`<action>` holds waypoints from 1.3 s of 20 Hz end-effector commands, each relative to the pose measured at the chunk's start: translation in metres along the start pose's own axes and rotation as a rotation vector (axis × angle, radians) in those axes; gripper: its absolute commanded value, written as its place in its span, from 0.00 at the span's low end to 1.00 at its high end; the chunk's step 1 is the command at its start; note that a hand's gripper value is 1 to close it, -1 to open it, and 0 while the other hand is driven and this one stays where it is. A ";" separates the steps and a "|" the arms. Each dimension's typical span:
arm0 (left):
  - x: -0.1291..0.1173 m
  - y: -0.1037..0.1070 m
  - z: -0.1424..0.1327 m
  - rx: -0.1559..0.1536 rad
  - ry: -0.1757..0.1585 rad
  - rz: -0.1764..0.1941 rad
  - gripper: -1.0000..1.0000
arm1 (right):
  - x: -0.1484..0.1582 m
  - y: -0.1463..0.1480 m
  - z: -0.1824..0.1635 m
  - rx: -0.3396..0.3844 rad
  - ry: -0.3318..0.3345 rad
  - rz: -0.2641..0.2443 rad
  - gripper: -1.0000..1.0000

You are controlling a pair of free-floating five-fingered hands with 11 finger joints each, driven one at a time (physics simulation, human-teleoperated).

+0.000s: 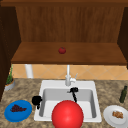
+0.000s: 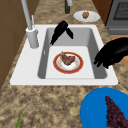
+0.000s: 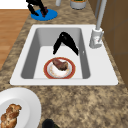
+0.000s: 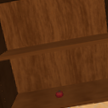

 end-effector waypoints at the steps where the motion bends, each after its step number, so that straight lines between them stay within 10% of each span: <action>1: 0.000 0.000 0.000 0.000 0.000 0.000 0.50 | -0.003 -0.008 0.026 -0.081 0.004 0.007 0.00; 26: 0.000 0.000 0.000 0.000 0.000 0.000 0.50 | -0.029 -0.026 0.195 -0.564 -0.010 0.094 0.00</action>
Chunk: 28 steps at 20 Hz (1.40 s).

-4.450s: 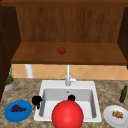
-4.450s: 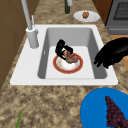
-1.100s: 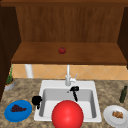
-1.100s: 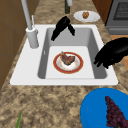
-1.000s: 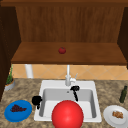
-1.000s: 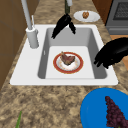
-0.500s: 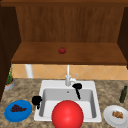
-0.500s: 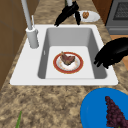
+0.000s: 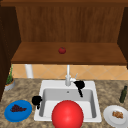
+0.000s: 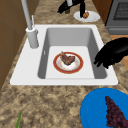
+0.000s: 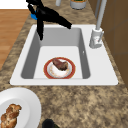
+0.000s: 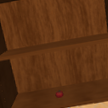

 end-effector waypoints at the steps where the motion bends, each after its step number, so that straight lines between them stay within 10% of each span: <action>1: 0.000 0.000 0.000 0.000 0.000 0.000 0.50 | -0.007 -0.010 0.012 -0.113 0.005 0.010 0.00; 9: 0.000 0.000 0.000 0.000 0.000 0.000 0.50 | -0.014 -0.029 -0.004 -0.224 0.002 0.023 0.00; 28: 0.000 0.000 0.000 0.000 0.000 0.000 0.50 | -0.030 -0.038 -0.156 -0.144 0.002 0.045 0.00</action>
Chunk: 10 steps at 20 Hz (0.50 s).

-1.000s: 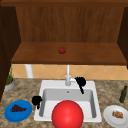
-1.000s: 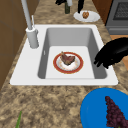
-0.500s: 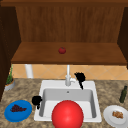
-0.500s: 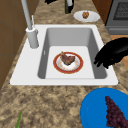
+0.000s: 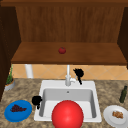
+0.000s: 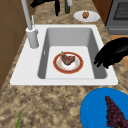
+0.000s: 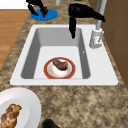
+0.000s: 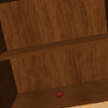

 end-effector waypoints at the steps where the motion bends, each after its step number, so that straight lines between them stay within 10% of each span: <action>1: 0.000 0.000 0.000 0.000 0.000 0.000 0.50 | 0.005 0.017 -0.032 0.046 0.006 0.021 0.00; 10: 0.000 0.000 0.000 0.000 0.000 0.000 0.50 | 0.000 0.054 -0.101 0.129 -0.009 0.014 0.00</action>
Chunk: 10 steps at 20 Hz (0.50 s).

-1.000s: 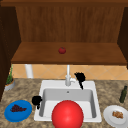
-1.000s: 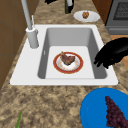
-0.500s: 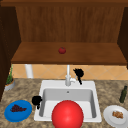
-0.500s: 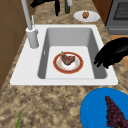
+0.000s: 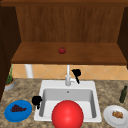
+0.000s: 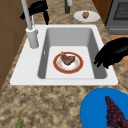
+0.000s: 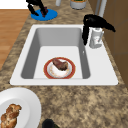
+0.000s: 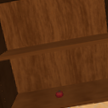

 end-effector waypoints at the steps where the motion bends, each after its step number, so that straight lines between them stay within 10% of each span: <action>1: 0.000 0.000 0.000 0.000 0.000 0.000 0.50 | -0.004 0.013 -0.026 0.088 -0.003 0.015 0.00; 6: 0.000 0.000 0.000 0.000 0.000 0.000 0.50 | -0.010 0.029 -0.060 0.170 -0.001 0.003 0.00; 7: 0.000 0.000 0.000 0.000 0.000 0.000 0.50 | -0.010 0.030 -0.064 0.183 0.001 0.013 1.00; 10: 0.000 0.000 0.000 0.000 0.000 0.000 0.50 | -0.014 0.029 -0.077 0.187 -0.004 0.016 1.00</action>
